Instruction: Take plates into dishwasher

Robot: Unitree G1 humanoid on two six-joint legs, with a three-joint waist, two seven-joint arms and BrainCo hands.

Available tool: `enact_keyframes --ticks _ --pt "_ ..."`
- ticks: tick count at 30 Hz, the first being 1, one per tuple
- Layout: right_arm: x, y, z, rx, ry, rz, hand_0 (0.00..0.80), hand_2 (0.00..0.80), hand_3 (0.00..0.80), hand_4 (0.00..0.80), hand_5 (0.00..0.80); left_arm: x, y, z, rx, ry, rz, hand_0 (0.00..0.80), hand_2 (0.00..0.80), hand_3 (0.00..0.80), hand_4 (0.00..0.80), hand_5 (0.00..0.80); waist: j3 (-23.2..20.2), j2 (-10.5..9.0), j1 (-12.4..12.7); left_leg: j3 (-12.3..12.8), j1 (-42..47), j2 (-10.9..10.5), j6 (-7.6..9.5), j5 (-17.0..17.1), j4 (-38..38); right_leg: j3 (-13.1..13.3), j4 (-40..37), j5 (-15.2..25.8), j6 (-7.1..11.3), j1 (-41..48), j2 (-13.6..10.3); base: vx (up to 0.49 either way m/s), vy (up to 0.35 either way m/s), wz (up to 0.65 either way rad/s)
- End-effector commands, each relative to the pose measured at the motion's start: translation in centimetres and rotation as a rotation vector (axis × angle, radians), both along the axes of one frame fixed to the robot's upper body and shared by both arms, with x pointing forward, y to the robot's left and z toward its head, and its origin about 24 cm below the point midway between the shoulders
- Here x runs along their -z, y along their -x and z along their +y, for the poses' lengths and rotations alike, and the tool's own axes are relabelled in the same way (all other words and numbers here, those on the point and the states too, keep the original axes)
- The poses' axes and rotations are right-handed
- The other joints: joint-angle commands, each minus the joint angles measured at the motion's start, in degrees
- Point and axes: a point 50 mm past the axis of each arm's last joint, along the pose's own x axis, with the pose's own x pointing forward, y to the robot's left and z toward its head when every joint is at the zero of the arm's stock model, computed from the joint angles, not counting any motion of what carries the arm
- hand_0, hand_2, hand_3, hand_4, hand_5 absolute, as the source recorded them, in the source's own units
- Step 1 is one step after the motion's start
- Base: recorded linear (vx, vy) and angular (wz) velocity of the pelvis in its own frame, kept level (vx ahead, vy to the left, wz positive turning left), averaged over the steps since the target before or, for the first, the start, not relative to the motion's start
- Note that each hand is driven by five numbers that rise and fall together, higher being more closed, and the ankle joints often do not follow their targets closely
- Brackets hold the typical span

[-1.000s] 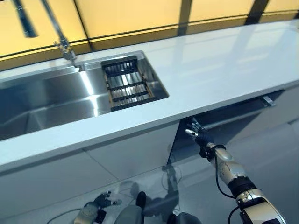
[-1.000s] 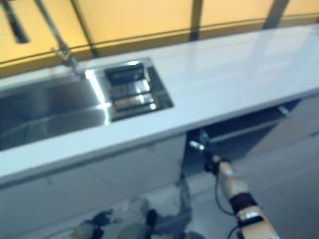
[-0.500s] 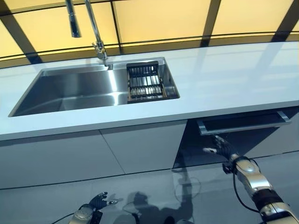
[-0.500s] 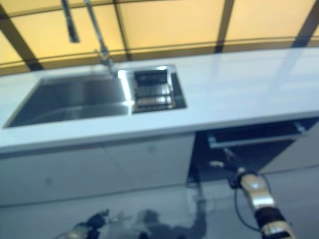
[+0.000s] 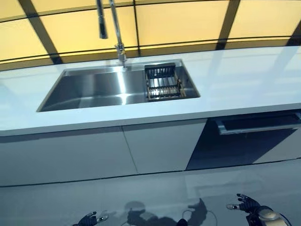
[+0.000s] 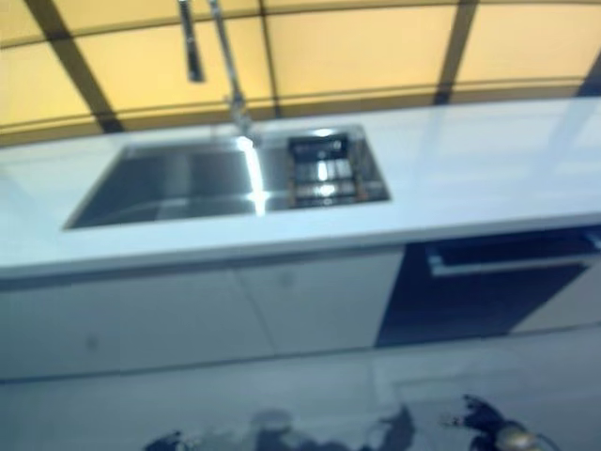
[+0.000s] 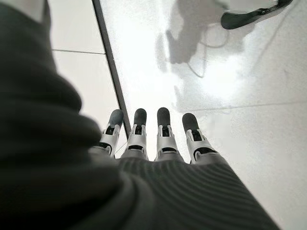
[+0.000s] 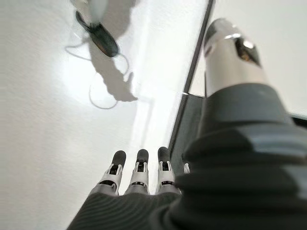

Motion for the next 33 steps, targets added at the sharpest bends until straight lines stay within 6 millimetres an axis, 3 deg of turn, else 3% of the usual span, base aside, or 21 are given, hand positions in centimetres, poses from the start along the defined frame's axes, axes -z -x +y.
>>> enact_keyframes --ticks 1,3,5,6,8,10,12,15,19,23,26,30,33 --pt "-0.8 -3.0 0.9 -0.080 0.036 -0.089 0.000 0.000 0.000 0.000 0.000 -2.1 -3.5 1.7 0.089 -0.055 -0.077 0.000 0.000 0.000 0.000 0.000 6.93 -1.65 0.06 0.16 8.91 -6.30 7.18 -1.05 -13.11 5.08 -10.85 6.14 9.96 -7.27 5.98 -0.822 0.367 0.66" --pt "-0.3 -2.6 1.4 -0.054 0.026 -0.081 0.000 0.000 0.000 0.000 0.000 -2.2 -3.8 1.8 0.107 -0.071 -0.063 0.000 0.000 0.000 0.000 0.000 8.39 -2.09 -0.33 0.10 8.72 -6.44 7.49 0.36 -14.07 6.41 -10.85 5.31 9.86 -8.06 5.75 -0.499 0.229 0.17" --pt "0.8 -1.6 2.4 -0.017 -0.016 -0.041 0.000 0.000 0.000 0.000 0.000 -2.2 -3.3 2.2 0.112 -0.076 -0.038 0.000 0.000 0.000 0.000 0.000 9.24 -2.47 -0.60 0.54 9.18 -6.24 8.07 1.83 -16.60 6.77 -10.39 9.75 10.68 -6.89 5.65 -0.408 0.220 -0.12" --pt "1.4 -1.0 2.8 0.015 -0.023 -0.019 0.000 0.000 0.000 0.000 0.000 -2.2 -2.9 2.6 0.104 -0.075 -0.025 0.000 0.000 0.000 0.000 0.000 9.31 -2.19 -0.95 -0.22 9.70 -5.87 8.60 3.20 -18.91 7.77 -4.53 9.47 10.52 -6.82 5.15 -0.427 0.266 -0.06" --pt "2.2 0.3 3.0 0.055 -0.048 0.014 0.000 0.000 0.000 0.000 0.000 -2.0 -2.5 2.7 0.133 -0.078 0.002 0.000 0.000 0.000 0.000 0.000 8.28 -1.67 -1.91 -1.93 9.70 -5.53 9.55 5.59 -21.81 12.60 4.66 7.62 7.85 -6.74 4.47 -0.301 0.194 0.24" --pt "3.1 1.9 3.6 0.115 -0.069 0.046 0.000 0.000 0.000 0.000 0.000 -1.6 -1.9 2.4 0.153 -0.083 0.042 0.000 0.000 0.000 0.000 0.000 6.46 -0.97 -3.70 -4.91 9.32 -5.26 10.07 6.91 -23.61 17.78 14.26 2.89 4.72 -5.78 3.99 -0.240 0.177 0.73" --pt "3.9 3.3 4.3 0.130 -0.077 0.096 0.000 0.000 0.000 0.000 0.000 -0.7 -0.9 1.6 0.124 -0.072 0.081 0.000 0.000 0.000 0.000 0.000 4.34 -0.83 -4.56 -6.63 8.81 -5.35 10.55 6.82 -24.93 19.11 18.23 -1.35 3.07 -2.70 3.63 -0.173 0.123 0.89" --pt "4.5 4.1 5.1 0.148 -0.096 0.134 0.000 0.000 0.000 0.000 0.000 -0.2 0.1 1.2 0.114 -0.065 0.113 0.000 0.000 0.000 0.000 0.000 2.66 -1.40 -4.43 -7.36 8.11 -5.48 10.64 6.73 -24.93 18.60 18.15 -3.11 3.16 1.02 3.08 -0.125 -0.011 0.53" --pt "5.1 4.5 6.6 0.131 -0.139 0.152 0.000 0.000 0.000 0.000 0.000 0.2 1.6 1.4 0.054 -0.065 0.125 0.000 0.000 0.000 0.000 0.000 0.70 -2.71 -3.38 -5.59 7.25 -4.79 10.03 6.41 -24.93 14.97 14.18 -4.42 4.30 6.64 2.43 -0.185 -0.149 -0.13" --pt "5.2 3.9 7.5 0.096 -0.158 0.145 0.000 0.000 0.000 0.000 0.000 0.1 1.5 1.6 0.030 -0.056 0.104 0.000 0.000 0.000 0.000 0.000 -0.70 -3.49 -1.77 -3.49 5.57 -3.24 8.13 7.79 -24.93 13.00 6.12 -8.18 4.37 9.33 4.44 -0.282 -0.349 -0.47" --pt "5.0 2.7 7.6 0.092 -0.155 0.113 0.000 0.000 0.000 0.000 0.000 -0.1 0.5 1.0 0.022 -0.028 0.066 0.000 0.000 0.000 0.000 0.000 -0.53 -4.09 -1.00 -2.29 3.35 -1.20 5.51 10.27 -24.93 13.49 -0.56 -12.30 1.80 10.79 6.59 -0.346 -0.433 -0.70" --pt "4.5 1.7 7.3 0.068 -0.161 0.080 0.000 0.000 0.000 0.000 0.000 -0.1 -1.1 -0.6 0.065 0.002 0.022 0.000 0.000 0.000 0.000 0.000 0.84 -5.51 -1.23 -2.61 -1.93 1.20 1.83 14.55 -23.89 13.95 -6.49 -10.56 -1.05 11.48 8.48 -0.407 -0.446 -0.16" --pt "4.5 1.7 7.2 0.061 -0.166 0.086 0.000 0.000 0.000 0.000 0.000 0.1 -1.3 -1.7 0.098 0.017 0.027 0.000 0.000 0.000 0.000 0.000 1.74 -5.62 -1.95 -3.06 -2.50 1.95 0.96 16.35 -24.47 13.39 -7.70 -9.83 -2.52 11.50 9.25 -0.295 -0.265 0.25"
